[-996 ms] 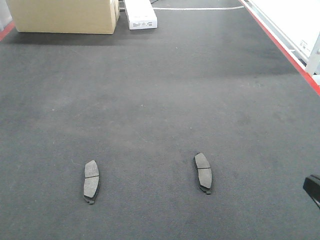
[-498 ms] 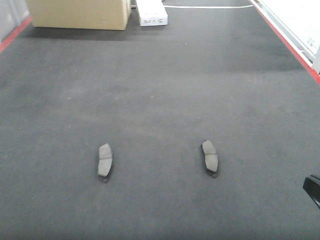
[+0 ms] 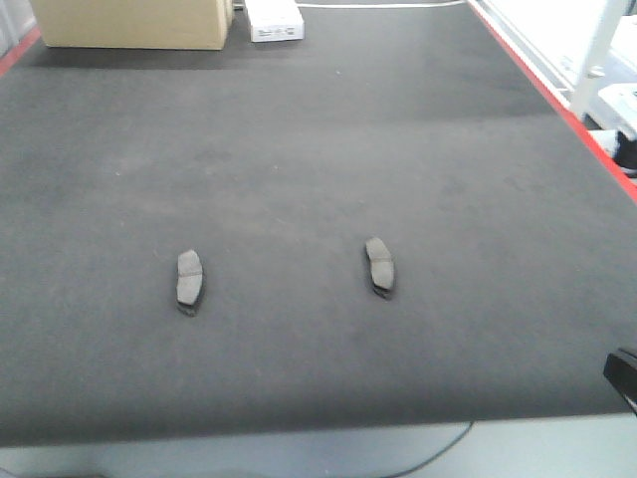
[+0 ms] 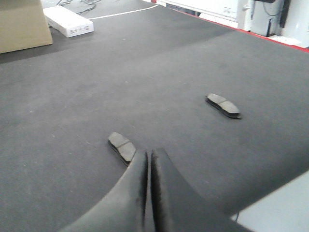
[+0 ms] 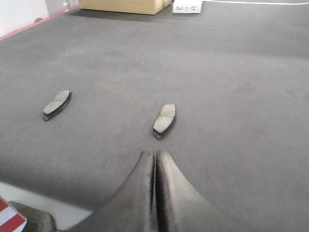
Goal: Move and align brake pads A on conveyor
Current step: 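Back the base away from the conveyor with both grippers empty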
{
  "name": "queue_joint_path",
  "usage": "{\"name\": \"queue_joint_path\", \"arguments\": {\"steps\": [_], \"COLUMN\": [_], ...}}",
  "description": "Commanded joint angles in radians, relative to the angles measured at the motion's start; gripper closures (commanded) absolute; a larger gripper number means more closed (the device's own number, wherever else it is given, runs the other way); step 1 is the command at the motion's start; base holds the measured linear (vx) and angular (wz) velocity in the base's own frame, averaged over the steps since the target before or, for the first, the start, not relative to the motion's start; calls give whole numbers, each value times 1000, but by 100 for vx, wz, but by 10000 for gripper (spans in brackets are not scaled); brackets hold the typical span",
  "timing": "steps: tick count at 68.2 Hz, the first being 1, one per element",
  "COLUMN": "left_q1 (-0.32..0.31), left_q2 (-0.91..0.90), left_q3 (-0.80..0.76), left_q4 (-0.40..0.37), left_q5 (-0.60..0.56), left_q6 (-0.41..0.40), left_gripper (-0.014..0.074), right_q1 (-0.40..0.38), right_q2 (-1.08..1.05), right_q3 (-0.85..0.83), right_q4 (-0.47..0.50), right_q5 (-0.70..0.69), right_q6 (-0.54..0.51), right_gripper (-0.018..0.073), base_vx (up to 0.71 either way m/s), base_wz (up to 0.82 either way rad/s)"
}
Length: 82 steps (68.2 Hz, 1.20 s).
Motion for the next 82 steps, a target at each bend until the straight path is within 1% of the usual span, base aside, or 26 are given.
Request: {"name": "queue_joint_path", "arguments": {"steps": [1,82], "left_q1": [-4,-4], "left_q2": [9,9], "left_q3": [-25,-25], "left_q4": [-12,-12], "left_q5": [-67,-67], "left_q6": [-11,-11], "left_gripper": [603,603], "right_q1": [-2,-2], "right_q2": [9,9], "right_q3": [-24,-24], "right_q4": [1,1], "right_q5": [-76,-76], "right_q6": [-3,-3], "right_gripper": [565,565], "base_vx": [-19,-24], "base_wz": [-11,6]}}
